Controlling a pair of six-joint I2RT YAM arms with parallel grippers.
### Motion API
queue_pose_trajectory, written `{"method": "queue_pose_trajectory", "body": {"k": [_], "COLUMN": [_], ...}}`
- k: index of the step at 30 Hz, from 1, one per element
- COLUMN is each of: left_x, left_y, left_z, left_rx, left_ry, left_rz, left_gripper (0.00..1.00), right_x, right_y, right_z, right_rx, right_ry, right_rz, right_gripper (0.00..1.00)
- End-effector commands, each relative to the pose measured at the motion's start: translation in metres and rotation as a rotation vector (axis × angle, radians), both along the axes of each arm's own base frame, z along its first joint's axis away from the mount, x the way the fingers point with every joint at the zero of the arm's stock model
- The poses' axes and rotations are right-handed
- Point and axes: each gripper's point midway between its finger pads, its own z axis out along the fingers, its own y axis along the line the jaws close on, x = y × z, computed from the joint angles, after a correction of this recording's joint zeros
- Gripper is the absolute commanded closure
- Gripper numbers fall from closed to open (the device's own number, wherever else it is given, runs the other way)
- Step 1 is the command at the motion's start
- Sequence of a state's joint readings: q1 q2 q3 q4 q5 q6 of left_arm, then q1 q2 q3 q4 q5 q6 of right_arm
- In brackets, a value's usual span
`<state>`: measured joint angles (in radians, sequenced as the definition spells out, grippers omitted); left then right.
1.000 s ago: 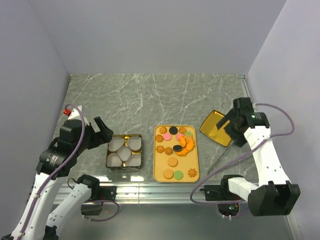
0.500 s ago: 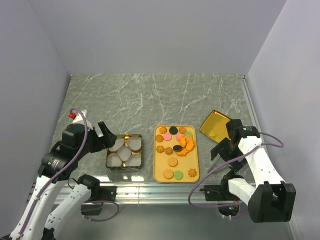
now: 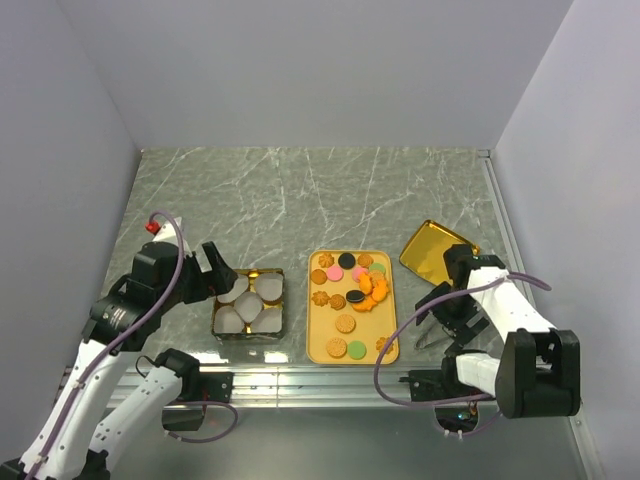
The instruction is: Pack the cookies
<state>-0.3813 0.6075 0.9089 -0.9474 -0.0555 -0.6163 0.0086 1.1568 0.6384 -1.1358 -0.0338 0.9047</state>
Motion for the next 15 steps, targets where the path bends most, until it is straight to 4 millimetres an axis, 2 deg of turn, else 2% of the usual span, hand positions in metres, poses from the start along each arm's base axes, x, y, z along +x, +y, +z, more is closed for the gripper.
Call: {"method": "queue_pose_trajectory", "body": {"k": [1, 7, 15], "left_x": [0.005, 0.006, 0.006], "left_y": [-0.006, -0.007, -0.010], "left_z": [0.001, -0.003, -0.005], "left_rx": [0.003, 0.006, 0.006], "left_ry": [0.000, 0.013, 0.026], "left_rz": [-0.033, -0.037, -0.051], "left_gripper": [0.01, 0.00, 0.00], "right_x": [0.015, 0.025, 0.030], "right_y": [-0.006, -0.013, -0.026], "right_z": [-0.009, -0.017, -0.037], "right_rx": [-0.034, -0.080, -0.047], "right_ry": [-0.036, -0.059, -0.087], "right_rz": [-0.021, -0.046, -0.190], "right_gripper": [0.00, 0.02, 0.07]}}
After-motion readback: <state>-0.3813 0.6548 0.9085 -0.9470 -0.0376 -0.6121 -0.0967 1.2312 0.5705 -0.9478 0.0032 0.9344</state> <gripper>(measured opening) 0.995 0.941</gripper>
